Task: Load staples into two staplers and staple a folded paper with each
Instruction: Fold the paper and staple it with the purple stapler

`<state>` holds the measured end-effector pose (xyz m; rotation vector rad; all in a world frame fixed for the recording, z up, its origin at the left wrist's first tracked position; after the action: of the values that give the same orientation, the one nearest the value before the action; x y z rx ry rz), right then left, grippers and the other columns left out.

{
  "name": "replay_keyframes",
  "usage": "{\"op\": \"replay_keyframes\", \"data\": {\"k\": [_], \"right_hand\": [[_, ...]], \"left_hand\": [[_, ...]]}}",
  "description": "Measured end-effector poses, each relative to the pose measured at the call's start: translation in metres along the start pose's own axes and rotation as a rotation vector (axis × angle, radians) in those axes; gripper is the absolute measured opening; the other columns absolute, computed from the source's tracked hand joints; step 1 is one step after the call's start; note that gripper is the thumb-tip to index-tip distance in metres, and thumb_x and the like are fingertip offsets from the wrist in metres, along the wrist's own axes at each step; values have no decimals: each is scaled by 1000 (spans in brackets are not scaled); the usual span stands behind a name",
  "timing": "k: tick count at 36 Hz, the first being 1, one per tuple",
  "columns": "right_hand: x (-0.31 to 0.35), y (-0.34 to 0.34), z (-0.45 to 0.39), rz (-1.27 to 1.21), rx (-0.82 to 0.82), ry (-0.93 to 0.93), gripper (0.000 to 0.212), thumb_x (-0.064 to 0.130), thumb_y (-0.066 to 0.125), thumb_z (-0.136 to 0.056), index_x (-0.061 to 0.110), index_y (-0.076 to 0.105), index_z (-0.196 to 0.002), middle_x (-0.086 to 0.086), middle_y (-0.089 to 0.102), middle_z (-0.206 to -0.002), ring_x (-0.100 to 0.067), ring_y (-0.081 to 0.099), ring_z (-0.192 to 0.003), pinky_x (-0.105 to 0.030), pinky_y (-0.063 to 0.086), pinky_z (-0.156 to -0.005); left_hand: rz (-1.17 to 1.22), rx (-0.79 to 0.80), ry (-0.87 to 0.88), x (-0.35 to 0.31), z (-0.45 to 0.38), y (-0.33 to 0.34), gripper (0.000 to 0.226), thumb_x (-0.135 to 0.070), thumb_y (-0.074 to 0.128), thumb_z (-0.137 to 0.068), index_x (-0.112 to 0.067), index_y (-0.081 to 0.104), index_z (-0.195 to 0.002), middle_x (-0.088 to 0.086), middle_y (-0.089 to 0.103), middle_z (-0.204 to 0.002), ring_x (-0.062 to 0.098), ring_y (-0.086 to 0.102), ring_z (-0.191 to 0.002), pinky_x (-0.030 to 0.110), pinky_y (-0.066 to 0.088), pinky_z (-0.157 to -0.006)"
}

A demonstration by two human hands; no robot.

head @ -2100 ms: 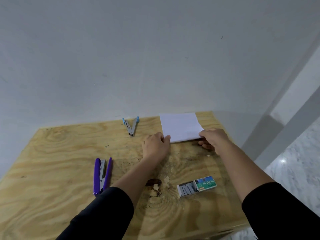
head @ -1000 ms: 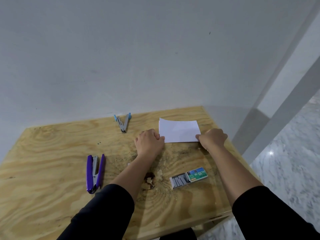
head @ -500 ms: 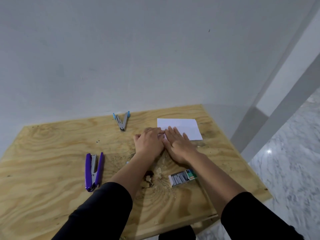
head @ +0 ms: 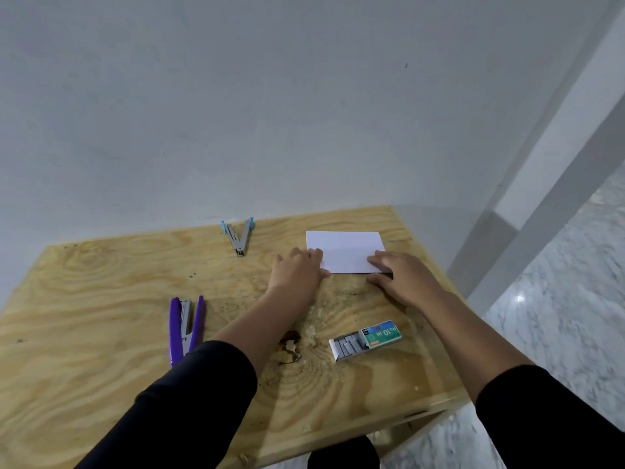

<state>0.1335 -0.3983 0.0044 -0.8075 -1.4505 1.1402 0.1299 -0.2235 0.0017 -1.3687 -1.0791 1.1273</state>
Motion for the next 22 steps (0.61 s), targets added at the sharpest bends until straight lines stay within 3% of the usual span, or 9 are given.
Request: {"op": "replay_keyframes", "data": {"k": [4,7,9,14,16,17,20,22], "right_hand": [[9,-6,-1,66,-134,-42,36,32,50,-94,18,58,-126,0,58,-133,-21,48,-123,-30,39,-97],[12,-12,-2,-52,-248,-10,23,26,53,-92,15,68,-105,-3,69,-104,-24,60,-99,-30,45,-74],[11,-21,-2,-203,-318,50,15,24,58,-90,14,69,-92,-1,68,-87,-19,59,-81,-26,39,-63],[22,-49,-8,-623,-358,141,7,23,67,-82,16,67,-80,3,62,-77,-11,53,-69,-22,39,-56],[37,-63,-8,-787,-374,131,6,21,70,-79,17,66,-80,6,61,-75,-7,52,-68,-22,41,-59],[45,-69,-8,-847,-392,117,6,20,71,-79,18,65,-81,8,61,-76,-7,53,-70,-22,42,-60],[73,-76,-7,-1009,-381,109,15,23,71,-79,22,62,-92,4,64,-91,-13,57,-81,-26,44,-63],[86,-71,-9,-1068,-312,130,19,24,71,-80,18,63,-96,-1,67,-94,-18,61,-82,-26,46,-63]], "left_hand": [[20,-37,34,-7,5,-4,34,-31,24,-101,-10,44,-118,9,55,-119,28,47,-115,44,36,-90],[84,-93,19,-1,5,-11,31,-28,23,-102,-10,48,-109,11,61,-107,29,53,-100,40,37,-84],[193,-138,-1,9,7,-19,32,-32,26,-101,-11,50,-105,11,63,-100,28,56,-89,37,39,-77],[582,-209,-42,41,16,-43,20,-34,52,-93,-15,55,-100,3,64,-91,20,60,-77,31,49,-63],[690,-308,-91,57,22,-60,14,-29,58,-90,-15,56,-86,-6,62,-79,8,56,-70,14,39,-54],[763,-340,-132,65,25,-67,14,-27,60,-88,-18,54,-79,-8,59,-71,5,52,-63,13,34,-50],[975,-391,-249,90,40,-83,17,-25,63,-85,-25,55,-70,-8,58,-64,8,48,-55,20,35,-49],[1086,-401,-305,102,49,-87,15,-22,64,-85,-25,58,-71,-7,62,-66,12,53,-57,24,46,-54]]}}
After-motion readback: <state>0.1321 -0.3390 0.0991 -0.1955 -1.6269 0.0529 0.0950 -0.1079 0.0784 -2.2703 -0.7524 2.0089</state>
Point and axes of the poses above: each hand's wrist, its own z-axis away from the middle knuckle, its own y-axis out of the palm, x = y × z, the point moved 8 cm from there along -z, towards the middle knuckle
